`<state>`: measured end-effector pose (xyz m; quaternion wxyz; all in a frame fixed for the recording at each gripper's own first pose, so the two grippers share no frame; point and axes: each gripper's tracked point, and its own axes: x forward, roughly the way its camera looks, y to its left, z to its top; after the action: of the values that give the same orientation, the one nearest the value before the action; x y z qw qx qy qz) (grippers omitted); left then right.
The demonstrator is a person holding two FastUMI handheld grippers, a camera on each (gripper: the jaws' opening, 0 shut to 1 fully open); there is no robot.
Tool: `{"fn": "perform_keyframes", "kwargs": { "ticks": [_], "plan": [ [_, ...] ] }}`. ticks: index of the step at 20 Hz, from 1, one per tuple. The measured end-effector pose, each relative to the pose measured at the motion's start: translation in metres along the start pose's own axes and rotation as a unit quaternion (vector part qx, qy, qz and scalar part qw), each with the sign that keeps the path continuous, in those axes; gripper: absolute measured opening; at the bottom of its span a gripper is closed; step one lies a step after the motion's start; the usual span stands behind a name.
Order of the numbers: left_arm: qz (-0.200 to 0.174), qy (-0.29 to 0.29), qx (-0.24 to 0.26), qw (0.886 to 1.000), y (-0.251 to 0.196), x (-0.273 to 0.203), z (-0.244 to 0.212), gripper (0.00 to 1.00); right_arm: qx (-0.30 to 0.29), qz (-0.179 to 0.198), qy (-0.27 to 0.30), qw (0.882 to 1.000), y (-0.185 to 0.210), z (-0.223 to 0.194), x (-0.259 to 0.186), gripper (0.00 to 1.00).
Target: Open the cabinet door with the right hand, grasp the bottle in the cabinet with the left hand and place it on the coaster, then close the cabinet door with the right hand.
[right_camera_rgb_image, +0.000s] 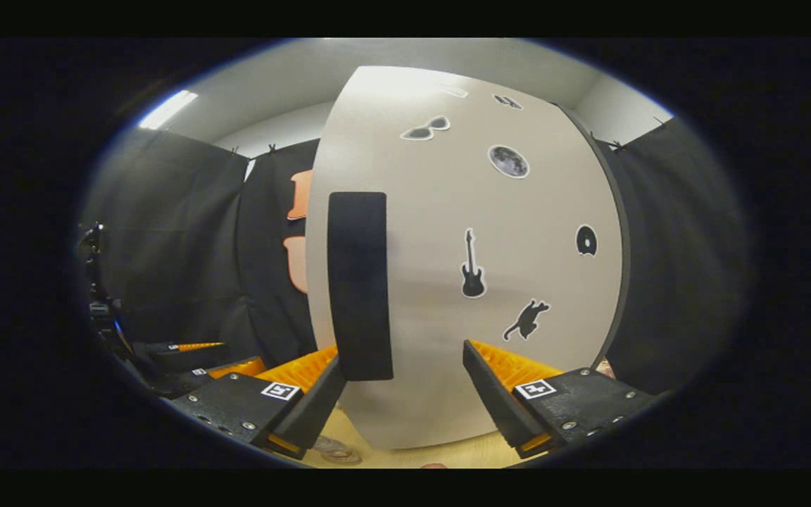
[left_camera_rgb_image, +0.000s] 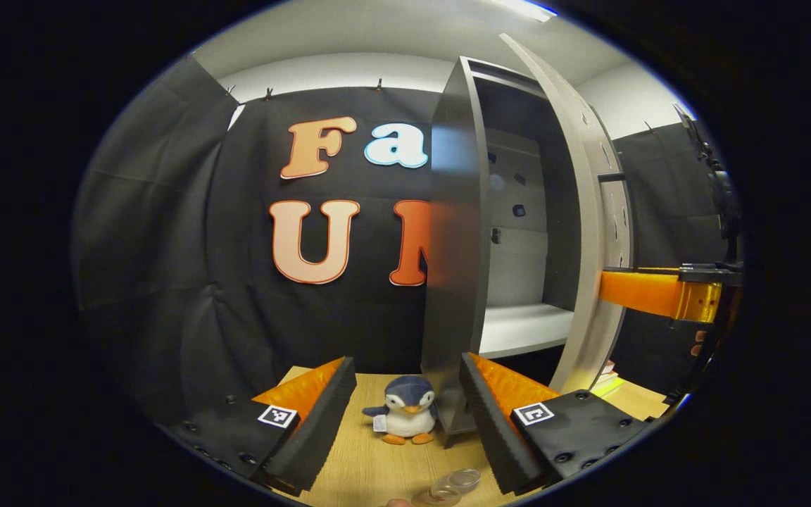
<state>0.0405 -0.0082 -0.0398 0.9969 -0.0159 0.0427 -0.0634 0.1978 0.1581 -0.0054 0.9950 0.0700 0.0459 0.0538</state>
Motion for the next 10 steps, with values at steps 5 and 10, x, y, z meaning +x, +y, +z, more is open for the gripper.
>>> {"fn": "perform_keyframes", "kwargs": {
  "ticks": [5, 10],
  "plan": [
    [-0.029, -0.002, -0.047, 0.998, 0.012, 0.027, 0.015, 0.96, -0.007, -0.029, 0.003, 1.0, 0.002, -0.001, 0.013, 0.95],
    [-0.009, -0.028, -0.021, 0.999, 0.032, 0.033, 0.04, 0.96, 0.007, -0.027, 0.005, 1.0, 0.001, -0.009, 0.035, 0.95]
  ]
}}
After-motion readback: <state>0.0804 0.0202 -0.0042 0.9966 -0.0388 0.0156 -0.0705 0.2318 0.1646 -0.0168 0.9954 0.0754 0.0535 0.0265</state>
